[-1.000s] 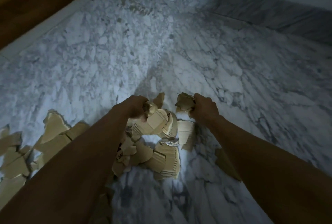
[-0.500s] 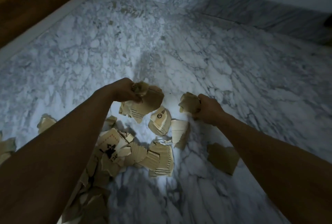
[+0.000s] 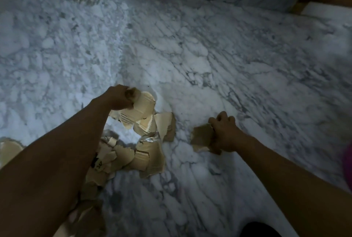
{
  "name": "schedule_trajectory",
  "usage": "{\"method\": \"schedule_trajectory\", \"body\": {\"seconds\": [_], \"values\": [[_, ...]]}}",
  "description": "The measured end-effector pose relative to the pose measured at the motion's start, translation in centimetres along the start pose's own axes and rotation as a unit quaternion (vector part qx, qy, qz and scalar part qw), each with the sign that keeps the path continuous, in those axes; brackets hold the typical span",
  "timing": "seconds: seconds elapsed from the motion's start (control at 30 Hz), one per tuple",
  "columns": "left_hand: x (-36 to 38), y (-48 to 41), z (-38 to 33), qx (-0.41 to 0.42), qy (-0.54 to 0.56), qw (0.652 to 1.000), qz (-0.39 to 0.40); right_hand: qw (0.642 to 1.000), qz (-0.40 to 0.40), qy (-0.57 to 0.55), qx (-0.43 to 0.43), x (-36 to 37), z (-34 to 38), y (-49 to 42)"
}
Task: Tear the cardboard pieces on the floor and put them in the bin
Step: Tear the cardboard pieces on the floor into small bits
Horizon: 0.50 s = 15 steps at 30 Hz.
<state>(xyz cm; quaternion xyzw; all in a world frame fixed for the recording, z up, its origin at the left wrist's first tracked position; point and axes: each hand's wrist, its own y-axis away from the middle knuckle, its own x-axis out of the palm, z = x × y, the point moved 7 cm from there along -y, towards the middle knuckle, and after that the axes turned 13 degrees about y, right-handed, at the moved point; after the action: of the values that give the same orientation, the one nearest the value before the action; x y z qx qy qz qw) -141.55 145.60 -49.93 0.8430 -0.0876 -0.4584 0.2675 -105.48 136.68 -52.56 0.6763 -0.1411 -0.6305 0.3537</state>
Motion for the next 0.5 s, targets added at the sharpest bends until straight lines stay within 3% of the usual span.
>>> {"method": "schedule_trajectory", "body": {"seconds": [0.27,0.5], "values": [[0.1,0.4,0.6,-0.017,0.05,0.999,-0.005,0.993,-0.017,-0.047,0.108,0.7,-1.3,0.6],[-3.7,1.1,1.6,0.013,0.056,0.998,0.0,0.993,0.017,-0.091,0.073,0.8,-1.5,0.1]]}}
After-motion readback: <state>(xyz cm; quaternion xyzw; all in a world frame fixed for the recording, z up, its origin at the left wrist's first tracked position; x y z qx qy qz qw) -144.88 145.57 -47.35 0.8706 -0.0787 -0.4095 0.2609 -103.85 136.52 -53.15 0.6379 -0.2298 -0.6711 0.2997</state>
